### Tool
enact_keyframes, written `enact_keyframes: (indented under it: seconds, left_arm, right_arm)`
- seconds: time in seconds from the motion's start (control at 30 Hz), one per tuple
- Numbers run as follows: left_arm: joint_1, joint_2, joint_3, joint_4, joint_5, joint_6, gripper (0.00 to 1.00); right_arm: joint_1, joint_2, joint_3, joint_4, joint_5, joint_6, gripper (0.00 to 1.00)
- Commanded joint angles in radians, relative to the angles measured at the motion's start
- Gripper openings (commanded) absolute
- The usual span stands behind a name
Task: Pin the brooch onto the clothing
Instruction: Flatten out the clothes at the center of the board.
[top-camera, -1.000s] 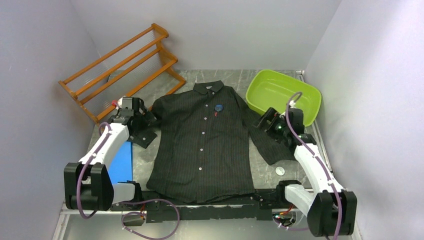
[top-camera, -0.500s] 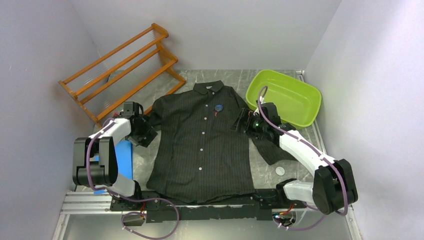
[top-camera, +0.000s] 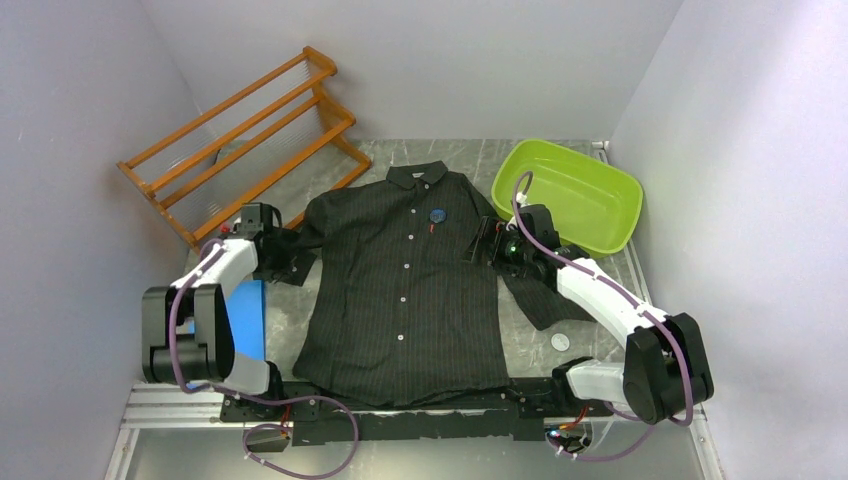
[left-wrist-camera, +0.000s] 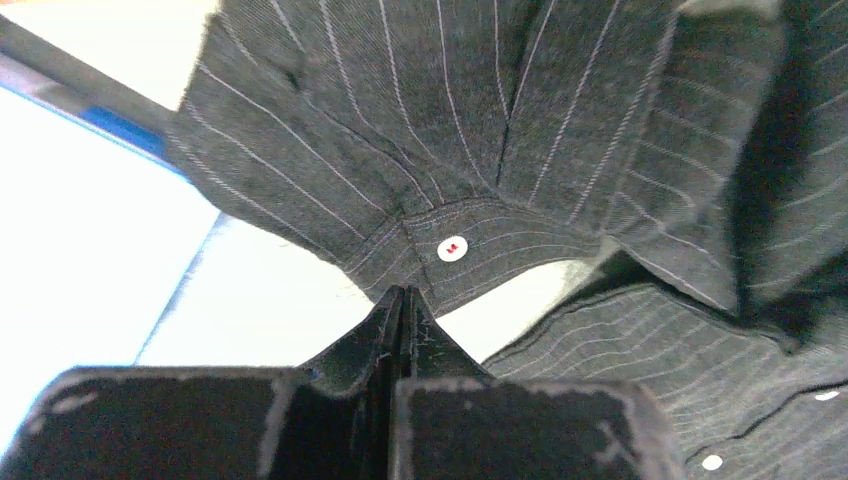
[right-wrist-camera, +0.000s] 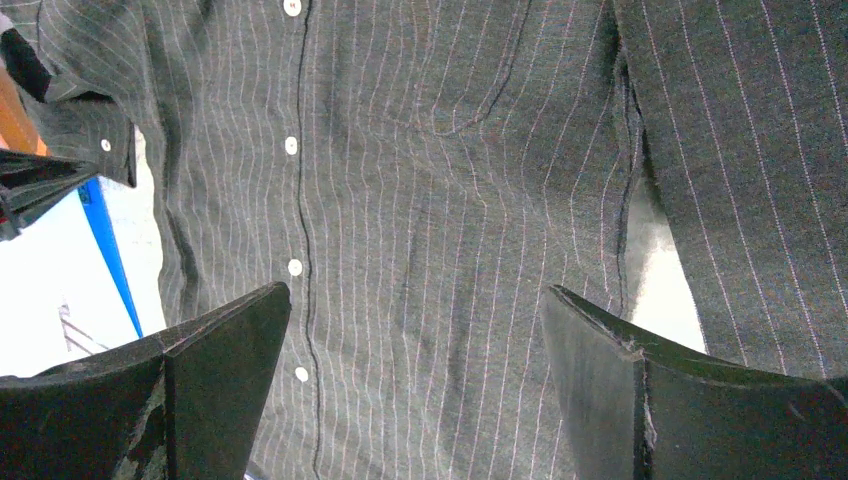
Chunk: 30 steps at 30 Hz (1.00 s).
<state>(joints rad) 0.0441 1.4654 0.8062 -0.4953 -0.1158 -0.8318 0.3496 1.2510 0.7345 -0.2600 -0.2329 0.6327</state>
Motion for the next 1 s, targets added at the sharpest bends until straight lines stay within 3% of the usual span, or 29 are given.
enact_keyframes:
  seconds: [0.0,0.13,0.17,0.2,0.27,0.3,0.37,0.8,0.97]
  left_arm:
    - [0.054,-0.128,0.009,-0.033,-0.012,0.014,0.03]
    - [0.073,-0.192,0.022,-0.047,-0.01,0.047,0.04]
    - [0.073,-0.197,0.03,-0.054,-0.002,0.056,0.1]
    - [0.073,-0.195,0.037,-0.058,0.015,0.066,0.26]
    - [0.073,-0.181,0.051,-0.061,0.054,0.072,0.69]
    - [0.073,-0.175,0.054,-0.054,0.077,0.072,0.81]
    - [0.071,-0.165,0.045,-0.029,0.111,0.053,0.92]
    - [-0.058,0.046,0.049,0.08,0.052,-0.01,0.94]
    - [-0.069,0.119,0.068,0.049,0.003,-0.02,0.88]
  right_arm:
    - [0.003,0.002,0.038,0.022,0.027,-0.024,1.0]
    - [0.003,0.002,0.036,0.02,0.032,-0.029,1.0]
    - [0.003,0.002,0.035,0.021,0.032,-0.03,1.0]
    - [0.003,0.002,0.033,0.024,0.032,-0.031,1.0]
    - [0.003,0.006,0.032,0.026,0.032,-0.031,1.0]
    - [0.003,0.009,0.032,0.027,0.032,-0.032,1.0]
    - [0.003,0.015,0.031,0.027,0.031,-0.033,1.0]
    - [0.003,0.034,0.035,0.017,0.038,-0.05,1.0]
    - [0.003,0.043,0.04,0.012,0.045,-0.054,1.0]
